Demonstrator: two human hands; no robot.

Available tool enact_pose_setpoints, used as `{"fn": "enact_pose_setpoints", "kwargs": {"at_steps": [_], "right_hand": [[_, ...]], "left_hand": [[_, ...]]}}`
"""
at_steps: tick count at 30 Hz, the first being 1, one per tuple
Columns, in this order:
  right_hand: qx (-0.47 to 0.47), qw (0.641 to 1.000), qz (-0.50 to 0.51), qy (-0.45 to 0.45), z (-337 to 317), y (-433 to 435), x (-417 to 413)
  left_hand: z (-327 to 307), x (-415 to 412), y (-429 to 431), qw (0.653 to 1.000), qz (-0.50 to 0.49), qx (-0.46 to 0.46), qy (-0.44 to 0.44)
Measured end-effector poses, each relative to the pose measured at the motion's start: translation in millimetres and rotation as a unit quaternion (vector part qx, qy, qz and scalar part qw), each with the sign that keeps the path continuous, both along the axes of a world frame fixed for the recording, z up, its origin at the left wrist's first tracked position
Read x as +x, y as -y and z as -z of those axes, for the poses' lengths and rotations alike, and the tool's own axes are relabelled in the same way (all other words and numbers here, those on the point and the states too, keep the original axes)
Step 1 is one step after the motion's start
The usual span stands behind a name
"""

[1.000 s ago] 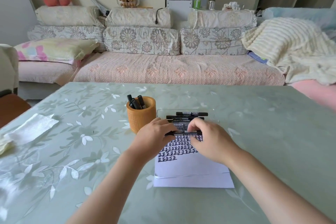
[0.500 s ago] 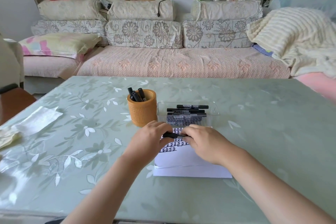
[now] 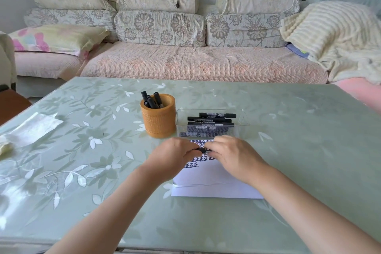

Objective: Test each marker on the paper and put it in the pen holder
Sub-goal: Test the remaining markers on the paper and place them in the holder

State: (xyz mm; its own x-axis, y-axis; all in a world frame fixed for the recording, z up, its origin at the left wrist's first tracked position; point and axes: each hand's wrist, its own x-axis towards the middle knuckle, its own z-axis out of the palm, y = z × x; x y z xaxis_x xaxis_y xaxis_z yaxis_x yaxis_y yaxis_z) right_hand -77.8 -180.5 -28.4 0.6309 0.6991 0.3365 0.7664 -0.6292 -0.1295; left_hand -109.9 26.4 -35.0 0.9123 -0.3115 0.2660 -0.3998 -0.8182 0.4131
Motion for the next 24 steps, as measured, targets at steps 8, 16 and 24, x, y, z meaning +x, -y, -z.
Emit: {"fn": "enact_pose_setpoints", "kwargs": {"at_steps": [8,16,24], "right_hand": [[0.033,0.993,0.021,-0.113,-3,-7,-3],[0.024,1.000,-0.014,-0.007,1,-9,-1],[0.009,1.000,-0.024,0.013,-5,-16,-6]], "left_hand": [[-1,3,-13,0.992,0.069,0.029,0.103],[-3,-4,-16,0.997,0.034,-0.050,-0.052],[-7,-9,-25,0.993,0.029,-0.078,-0.089]]}}
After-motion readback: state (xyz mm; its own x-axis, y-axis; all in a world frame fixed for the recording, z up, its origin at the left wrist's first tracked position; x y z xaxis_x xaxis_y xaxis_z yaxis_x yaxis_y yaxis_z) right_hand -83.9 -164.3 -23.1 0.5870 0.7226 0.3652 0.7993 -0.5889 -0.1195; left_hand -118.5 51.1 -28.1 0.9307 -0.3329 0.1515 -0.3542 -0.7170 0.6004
